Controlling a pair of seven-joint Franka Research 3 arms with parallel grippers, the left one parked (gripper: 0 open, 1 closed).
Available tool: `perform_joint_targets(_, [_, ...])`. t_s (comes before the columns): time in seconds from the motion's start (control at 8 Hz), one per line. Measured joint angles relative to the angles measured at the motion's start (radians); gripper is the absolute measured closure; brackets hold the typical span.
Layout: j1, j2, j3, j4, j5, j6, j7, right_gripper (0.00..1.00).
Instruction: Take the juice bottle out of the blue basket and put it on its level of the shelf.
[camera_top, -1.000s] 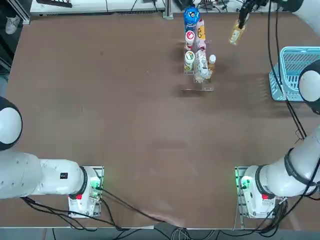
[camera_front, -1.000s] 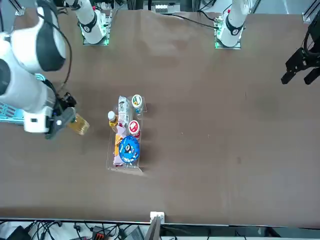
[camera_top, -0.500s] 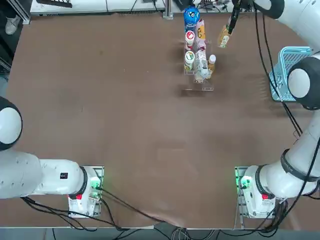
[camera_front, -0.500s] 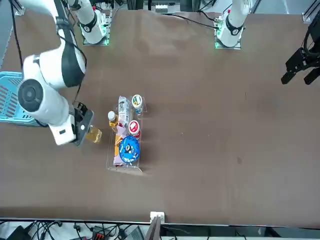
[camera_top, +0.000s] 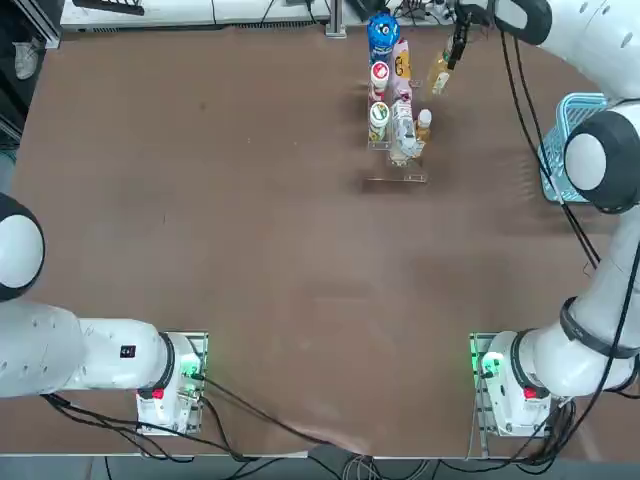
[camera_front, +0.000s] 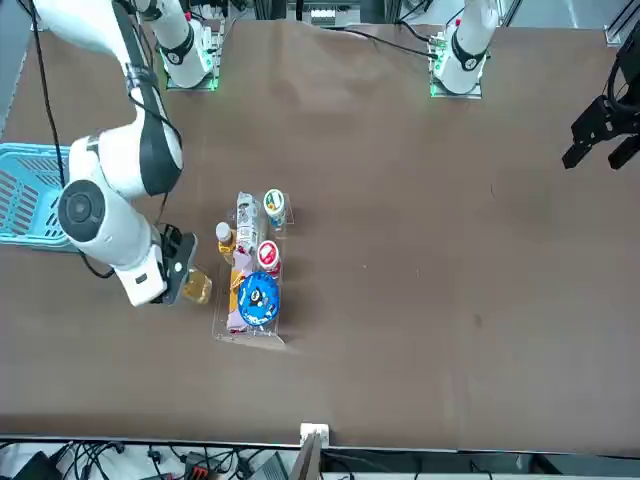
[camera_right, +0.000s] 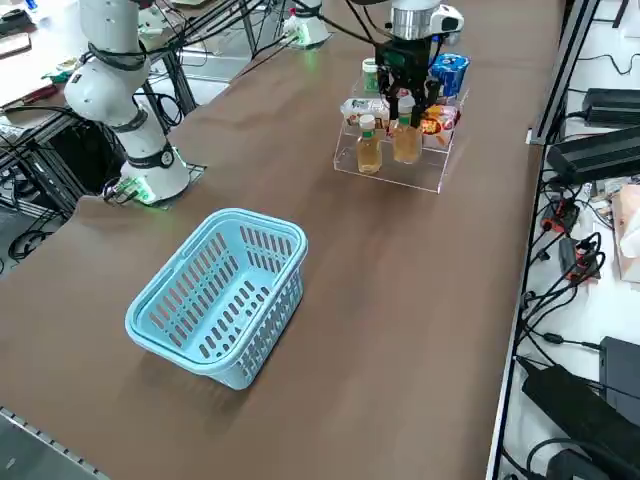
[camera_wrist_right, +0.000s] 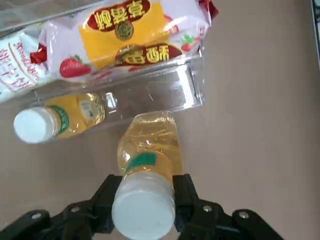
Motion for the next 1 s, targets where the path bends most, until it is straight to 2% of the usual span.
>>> perform_joint_targets(1.0, [0.061, 0.080, 0.000, 0.001, 0.000, 0.038, 0.010, 0.46])
